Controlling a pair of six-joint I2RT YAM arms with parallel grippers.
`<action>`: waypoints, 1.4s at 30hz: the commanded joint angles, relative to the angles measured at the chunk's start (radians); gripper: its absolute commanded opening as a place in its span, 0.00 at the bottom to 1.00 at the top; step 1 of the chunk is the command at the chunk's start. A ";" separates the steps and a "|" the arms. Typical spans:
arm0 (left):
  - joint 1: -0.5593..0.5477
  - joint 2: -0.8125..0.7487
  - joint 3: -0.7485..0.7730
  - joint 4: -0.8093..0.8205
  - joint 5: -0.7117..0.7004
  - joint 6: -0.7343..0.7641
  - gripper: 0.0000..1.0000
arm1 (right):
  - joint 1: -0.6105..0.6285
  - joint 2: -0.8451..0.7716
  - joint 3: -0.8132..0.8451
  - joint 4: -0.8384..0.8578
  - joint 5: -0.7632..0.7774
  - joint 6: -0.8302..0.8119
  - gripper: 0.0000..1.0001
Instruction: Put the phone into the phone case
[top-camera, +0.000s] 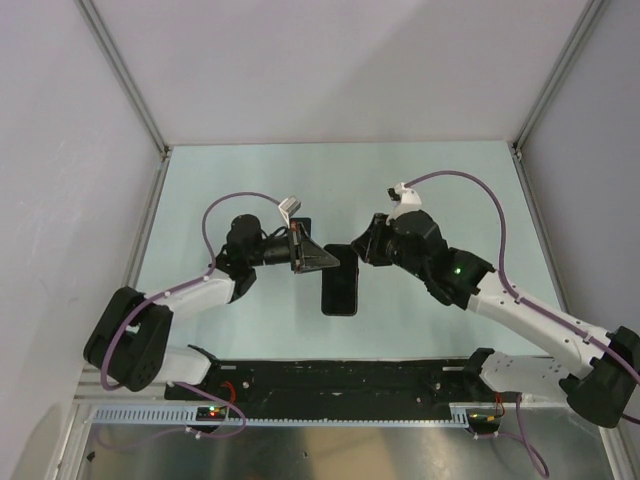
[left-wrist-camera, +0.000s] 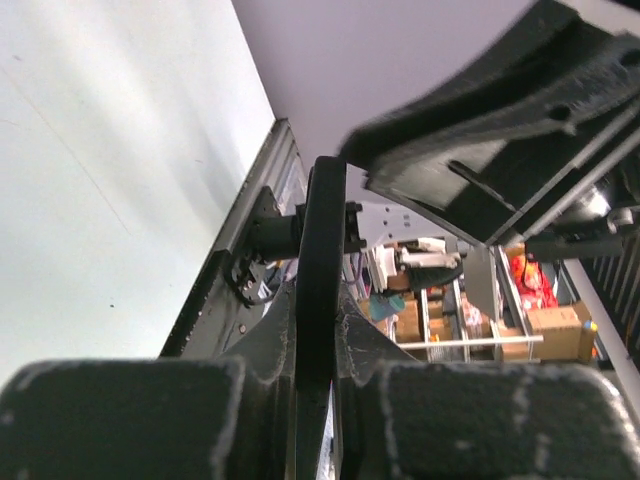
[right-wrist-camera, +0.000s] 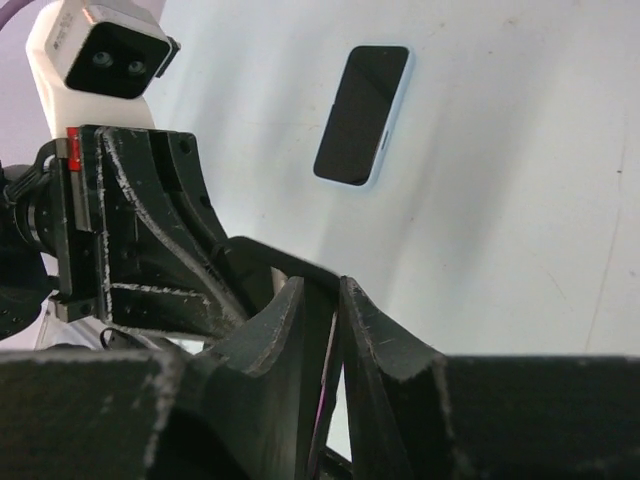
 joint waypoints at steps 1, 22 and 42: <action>0.005 0.010 0.023 0.001 -0.089 0.015 0.00 | 0.038 -0.006 0.087 -0.064 0.142 -0.024 0.20; 0.016 0.182 0.172 -0.004 -0.192 0.044 0.00 | 0.071 -0.029 -0.059 -0.067 0.039 -0.048 0.99; -0.007 0.249 0.225 -0.012 -0.208 0.030 0.00 | 0.163 0.201 0.048 -0.081 0.266 -0.066 0.99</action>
